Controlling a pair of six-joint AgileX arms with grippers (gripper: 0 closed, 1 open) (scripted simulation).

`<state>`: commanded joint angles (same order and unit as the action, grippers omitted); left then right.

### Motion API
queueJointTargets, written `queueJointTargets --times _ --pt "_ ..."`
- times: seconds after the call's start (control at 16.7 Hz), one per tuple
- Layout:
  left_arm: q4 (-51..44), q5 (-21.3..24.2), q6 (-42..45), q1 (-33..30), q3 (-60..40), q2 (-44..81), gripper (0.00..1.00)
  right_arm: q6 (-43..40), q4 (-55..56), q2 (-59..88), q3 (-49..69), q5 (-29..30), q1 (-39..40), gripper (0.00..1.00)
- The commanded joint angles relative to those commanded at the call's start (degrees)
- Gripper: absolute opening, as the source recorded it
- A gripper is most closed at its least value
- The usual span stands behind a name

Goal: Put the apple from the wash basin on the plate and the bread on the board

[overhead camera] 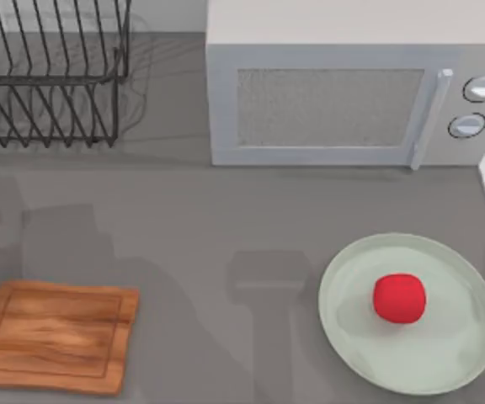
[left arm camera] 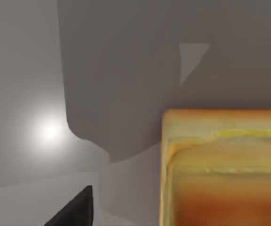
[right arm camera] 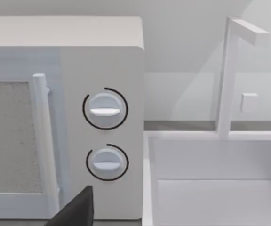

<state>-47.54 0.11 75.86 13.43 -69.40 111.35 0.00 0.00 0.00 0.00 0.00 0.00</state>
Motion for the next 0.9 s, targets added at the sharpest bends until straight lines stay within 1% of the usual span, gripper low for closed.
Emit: queueJointTargets --times 0.12,0.36,0.9 --pt "2.99 0.01 0.10 0.06 1.82 1.46 1.00 0.00 0.00 0.00 0.00 0.00 0.00 1.00" --pt "3.63 0.01 0.11 0.08 2.29 1.81 1.00 0.00 0.00 0.00 0.00 0.00 0.00 1.00" --pt "3.63 0.01 0.11 0.08 2.29 1.81 0.32 0.00 0.00 0.00 0.00 0.00 0.00 1.00"
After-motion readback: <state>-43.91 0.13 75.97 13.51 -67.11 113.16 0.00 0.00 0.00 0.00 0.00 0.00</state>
